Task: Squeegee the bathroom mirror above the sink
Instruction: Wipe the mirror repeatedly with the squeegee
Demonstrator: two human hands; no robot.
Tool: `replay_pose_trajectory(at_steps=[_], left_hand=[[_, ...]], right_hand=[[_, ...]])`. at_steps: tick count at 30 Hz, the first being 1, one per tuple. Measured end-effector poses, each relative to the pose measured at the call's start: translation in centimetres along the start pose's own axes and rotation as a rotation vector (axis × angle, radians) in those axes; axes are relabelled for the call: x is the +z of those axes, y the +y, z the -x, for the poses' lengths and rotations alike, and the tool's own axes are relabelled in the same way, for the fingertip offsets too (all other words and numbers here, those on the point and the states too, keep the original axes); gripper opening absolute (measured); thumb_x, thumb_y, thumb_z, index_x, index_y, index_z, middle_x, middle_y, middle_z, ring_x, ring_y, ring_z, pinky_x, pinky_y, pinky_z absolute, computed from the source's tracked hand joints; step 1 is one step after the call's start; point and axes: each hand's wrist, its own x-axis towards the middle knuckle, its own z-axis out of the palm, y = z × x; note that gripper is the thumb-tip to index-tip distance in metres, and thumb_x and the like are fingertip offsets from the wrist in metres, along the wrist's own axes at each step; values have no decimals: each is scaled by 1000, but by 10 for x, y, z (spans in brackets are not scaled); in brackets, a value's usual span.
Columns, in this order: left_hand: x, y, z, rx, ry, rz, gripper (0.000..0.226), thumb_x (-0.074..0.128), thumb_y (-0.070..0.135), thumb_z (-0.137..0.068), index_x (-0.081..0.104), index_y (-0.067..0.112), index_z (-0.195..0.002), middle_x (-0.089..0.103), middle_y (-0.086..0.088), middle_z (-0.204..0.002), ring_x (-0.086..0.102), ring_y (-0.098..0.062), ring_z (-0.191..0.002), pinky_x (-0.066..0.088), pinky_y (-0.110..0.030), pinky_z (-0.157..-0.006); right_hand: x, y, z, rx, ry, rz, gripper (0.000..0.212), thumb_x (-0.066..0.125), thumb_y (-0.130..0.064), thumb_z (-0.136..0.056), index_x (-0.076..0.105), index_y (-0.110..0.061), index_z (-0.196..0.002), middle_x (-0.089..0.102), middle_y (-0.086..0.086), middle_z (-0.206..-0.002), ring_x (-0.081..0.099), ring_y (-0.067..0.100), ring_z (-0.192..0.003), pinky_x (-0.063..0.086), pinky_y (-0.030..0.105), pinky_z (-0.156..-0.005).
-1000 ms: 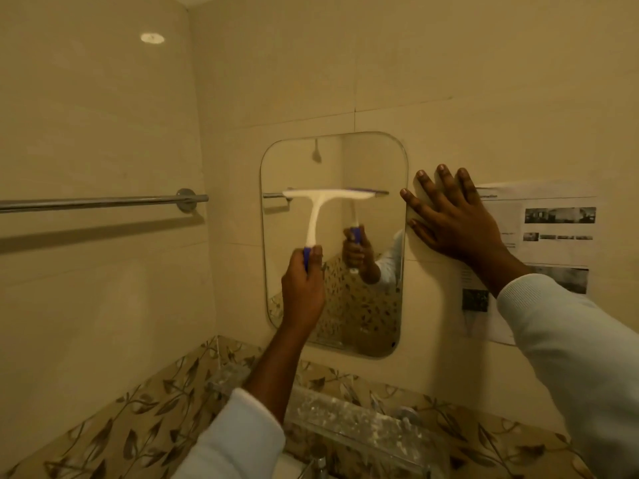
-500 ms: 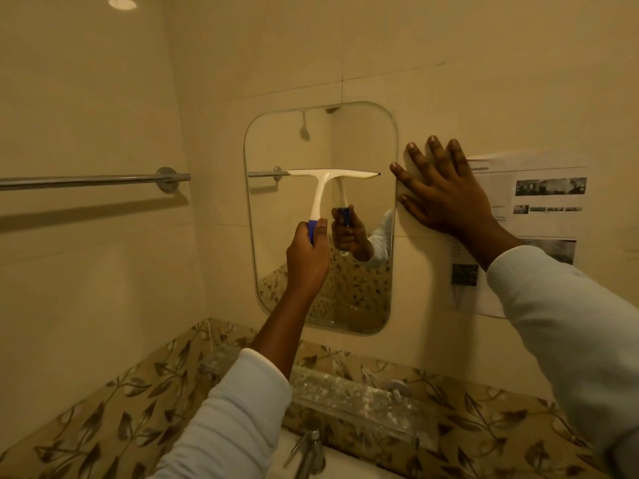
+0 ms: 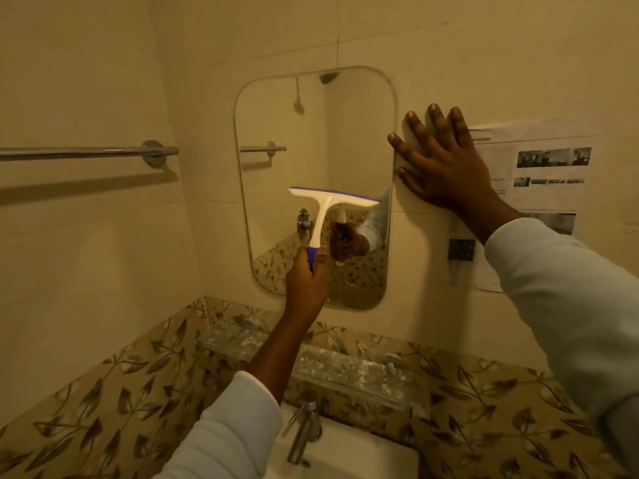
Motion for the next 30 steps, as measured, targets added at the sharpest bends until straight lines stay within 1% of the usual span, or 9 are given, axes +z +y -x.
replay_pose_trajectory(at_steps=[3, 7, 9, 11, 13, 17, 22, 26, 30], left_hand=[[0, -12, 10, -2, -7, 5, 25, 47, 51, -105, 56, 29, -105, 63, 6, -78, 62, 1, -65, 46, -12, -53], [-4, -32, 25, -13, -23, -29, 19, 48, 50, -104, 53, 35, -94, 61, 5, -73, 59, 0, -59, 44, -12, -50], [-5, -46, 35, -43, -43, -58, 19, 49, 50, -104, 54, 33, -98, 61, 6, -72, 60, 1, -58, 44, -13, -50], [-6, -60, 45, -69, -56, -72, 24, 50, 49, -104, 57, 26, -107, 61, 7, -71, 61, 0, -57, 44, -14, -49], [-6, -73, 56, -75, -56, -69, 29, 50, 48, -103, 58, 20, -109, 59, 6, -67, 59, -1, -53, 43, -15, -47], [-8, -92, 77, -84, -67, -85, 29, 45, 56, -97, 54, 28, -97, 56, 5, -66, 57, -3, -55, 43, -16, -49], [-7, -115, 104, -148, -71, -132, 25, 44, 58, -94, 53, 35, -98, 58, 3, -64, 59, -4, -54, 43, -19, -46], [-7, -135, 122, -228, -81, -152, 27, 50, 48, -101, 60, 25, -109, 58, 3, -65, 56, -3, -51, 43, -19, -46], [-11, -138, 133, -290, -121, -139, 22, 52, 41, -104, 60, 22, -109, 57, 2, -65, 54, -8, -53, 50, -39, -54]], right_hand=[[-1, 0, 0, 2, 0, 5, 68, 23, -60, -109, 8, -30, -169, 14, 18, -175, 6, 47, -161, 6, 65, -129], [-1, 0, -1, 0, -3, 18, 69, 22, -61, -109, 8, -30, -169, 14, 18, -175, 7, 47, -161, 7, 65, -129], [-1, 0, -1, 0, -6, 14, 69, 22, -61, -109, 8, -30, -169, 15, 18, -175, 7, 48, -161, 6, 65, -129], [-2, 0, -1, 1, -10, 10, 69, 22, -61, -109, 8, -30, -169, 14, 18, -175, 7, 48, -161, 6, 65, -129], [-2, 0, -2, 2, -11, 8, 69, 22, -62, -109, 8, -31, -169, 14, 18, -175, 6, 47, -161, 6, 65, -129], [-1, 0, -1, 5, -11, 10, 70, 23, -62, -109, 8, -31, -169, 13, 18, -175, 6, 47, -161, 7, 65, -129], [-2, 0, -1, 3, -8, 7, 69, 23, -62, -109, 9, -31, -169, 15, 18, -175, 8, 47, -161, 7, 65, -129], [0, 0, -1, 6, 2, 16, 69, 23, -61, -109, 9, -31, -169, 17, 18, -174, 8, 47, -161, 6, 64, -129], [1, 0, -1, 8, 7, 17, 69, 23, -62, -109, 9, -31, -169, 17, 18, -174, 8, 47, -161, 8, 65, -129]])
